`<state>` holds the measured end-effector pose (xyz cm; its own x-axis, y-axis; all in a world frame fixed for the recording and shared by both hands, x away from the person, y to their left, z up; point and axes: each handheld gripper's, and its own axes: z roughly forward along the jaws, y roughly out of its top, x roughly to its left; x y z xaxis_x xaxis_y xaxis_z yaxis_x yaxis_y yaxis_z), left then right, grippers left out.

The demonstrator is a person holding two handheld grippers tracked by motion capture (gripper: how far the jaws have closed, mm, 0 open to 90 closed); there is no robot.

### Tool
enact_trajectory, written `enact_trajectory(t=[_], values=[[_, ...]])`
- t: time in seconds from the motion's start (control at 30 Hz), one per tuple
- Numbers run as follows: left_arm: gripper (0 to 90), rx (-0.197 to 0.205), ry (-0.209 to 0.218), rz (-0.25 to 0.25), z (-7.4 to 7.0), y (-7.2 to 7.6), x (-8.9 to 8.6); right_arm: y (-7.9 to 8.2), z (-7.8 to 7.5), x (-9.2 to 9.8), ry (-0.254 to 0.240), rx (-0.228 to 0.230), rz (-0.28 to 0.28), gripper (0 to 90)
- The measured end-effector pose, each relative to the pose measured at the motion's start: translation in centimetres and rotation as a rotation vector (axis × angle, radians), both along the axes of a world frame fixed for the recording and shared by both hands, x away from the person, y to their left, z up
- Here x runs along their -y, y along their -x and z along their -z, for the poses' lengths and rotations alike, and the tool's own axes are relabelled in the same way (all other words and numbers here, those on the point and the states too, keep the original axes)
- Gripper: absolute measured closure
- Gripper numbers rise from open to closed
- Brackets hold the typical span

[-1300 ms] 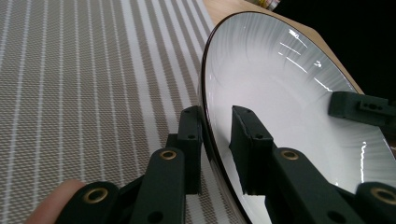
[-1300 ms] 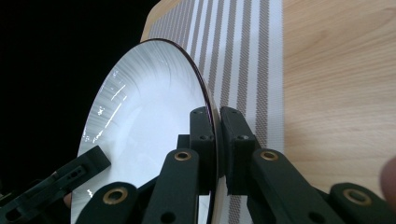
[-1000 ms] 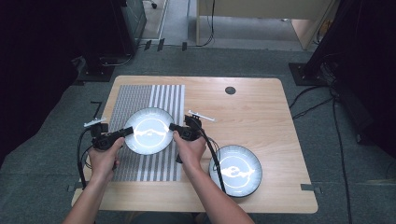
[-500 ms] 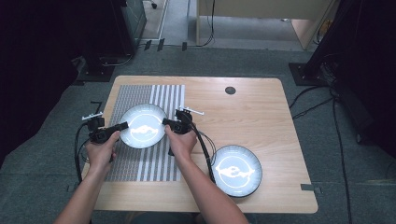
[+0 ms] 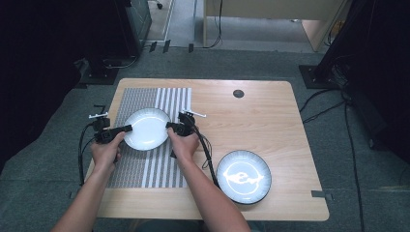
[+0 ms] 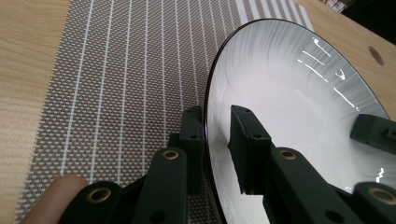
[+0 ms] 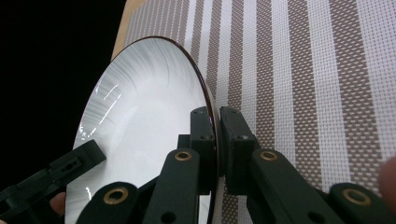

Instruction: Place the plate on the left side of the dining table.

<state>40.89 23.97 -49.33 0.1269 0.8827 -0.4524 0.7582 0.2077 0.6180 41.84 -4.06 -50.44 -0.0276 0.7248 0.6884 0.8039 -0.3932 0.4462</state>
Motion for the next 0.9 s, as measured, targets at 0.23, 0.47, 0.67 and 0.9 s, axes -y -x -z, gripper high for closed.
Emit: enact_trajectory(t=[0.23,0.47,0.67,0.9], values=[[75.7,-0.025,-0.013,0.005,0.6,-1.0,0.4,-0.9,0.7,0.1,0.003,-0.019,0.014,85.2],[75.4,-0.029,-0.034,0.004,1.2,-1.2,0.7,-1.3,1.5,0.3,0.007,-0.034,0.001,85.2],[74.8,-0.022,-0.059,0.005,1.1,-1.1,0.9,-1.3,1.6,0.4,0.000,-0.035,-0.001,85.0],[74.9,-0.008,-0.097,-0.015,0.8,-1.0,1.1,-1.3,1.6,0.4,0.003,-0.033,0.000,85.1]])
